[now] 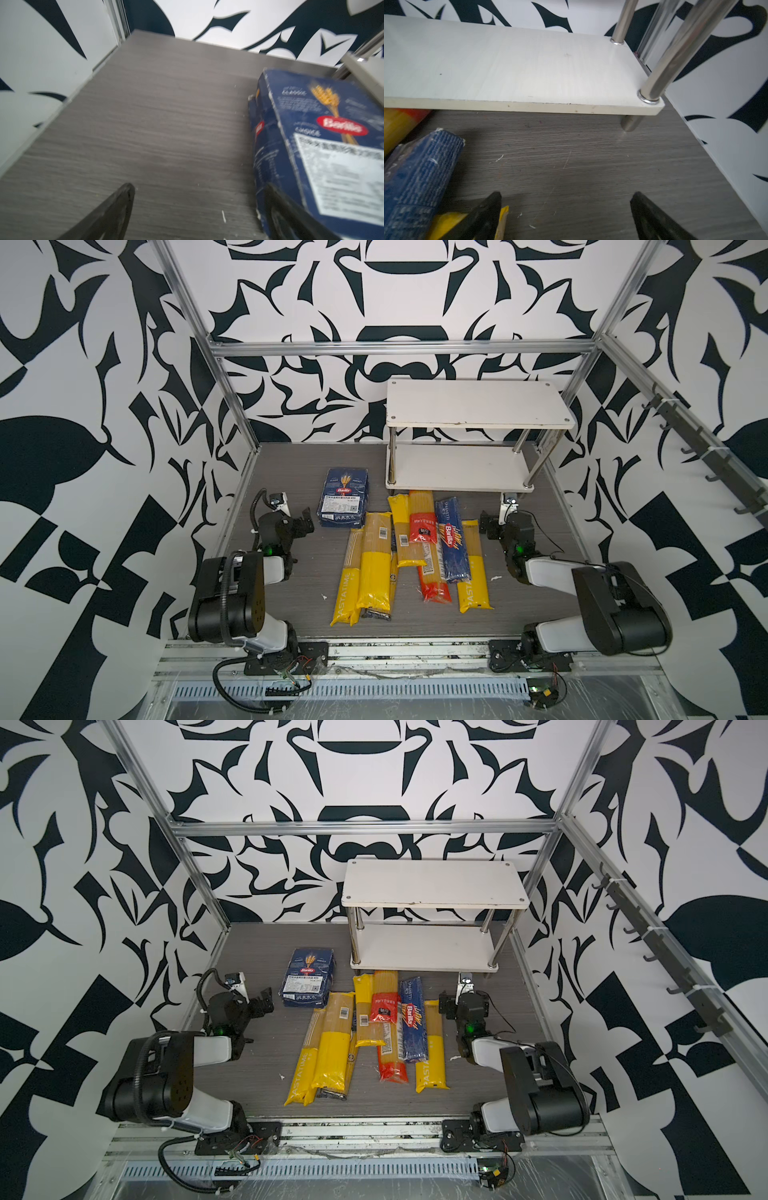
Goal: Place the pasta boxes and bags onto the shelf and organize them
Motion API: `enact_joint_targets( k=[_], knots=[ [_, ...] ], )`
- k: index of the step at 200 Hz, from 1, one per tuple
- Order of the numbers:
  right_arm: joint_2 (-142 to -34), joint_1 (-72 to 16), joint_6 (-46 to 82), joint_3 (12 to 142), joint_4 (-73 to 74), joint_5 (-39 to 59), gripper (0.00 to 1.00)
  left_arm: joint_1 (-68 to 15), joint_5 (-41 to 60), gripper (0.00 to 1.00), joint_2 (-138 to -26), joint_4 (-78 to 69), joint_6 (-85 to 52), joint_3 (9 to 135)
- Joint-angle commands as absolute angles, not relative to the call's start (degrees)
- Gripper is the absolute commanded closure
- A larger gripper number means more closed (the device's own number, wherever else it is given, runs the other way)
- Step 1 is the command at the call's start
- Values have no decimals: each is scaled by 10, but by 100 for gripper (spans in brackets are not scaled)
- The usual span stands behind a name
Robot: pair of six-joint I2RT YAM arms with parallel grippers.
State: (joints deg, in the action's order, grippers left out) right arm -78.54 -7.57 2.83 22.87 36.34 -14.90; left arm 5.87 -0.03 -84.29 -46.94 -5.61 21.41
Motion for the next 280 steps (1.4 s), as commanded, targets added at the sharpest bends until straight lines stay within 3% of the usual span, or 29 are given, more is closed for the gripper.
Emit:
enact_joint_targets(
  k=[1,33,69,93,156,216,280],
  knots=[
    [-759,-103,71,277,224,-260,0,51,-24,1,-803,-437,-61,225],
    [-722,-179,65,320,120,-387,0,17,-80,1,-735,-333,-74,248],
    [-698,-195,176,431,-113,-394,0,-57,-114,1,-637,-217,-84,296],
    [-694,-215,217,480,-221,-339,0,-113,-151,1,-606,-115,-107,344],
    [-746,-318,274,573,-309,-224,2,-199,-156,0,-589,76,-199,437],
    [-837,-379,310,639,-302,-139,6,-213,-80,1,-551,124,-229,482],
    [-938,-390,317,694,-276,-127,5,-215,-73,1,-567,146,-248,482]
  ],
)
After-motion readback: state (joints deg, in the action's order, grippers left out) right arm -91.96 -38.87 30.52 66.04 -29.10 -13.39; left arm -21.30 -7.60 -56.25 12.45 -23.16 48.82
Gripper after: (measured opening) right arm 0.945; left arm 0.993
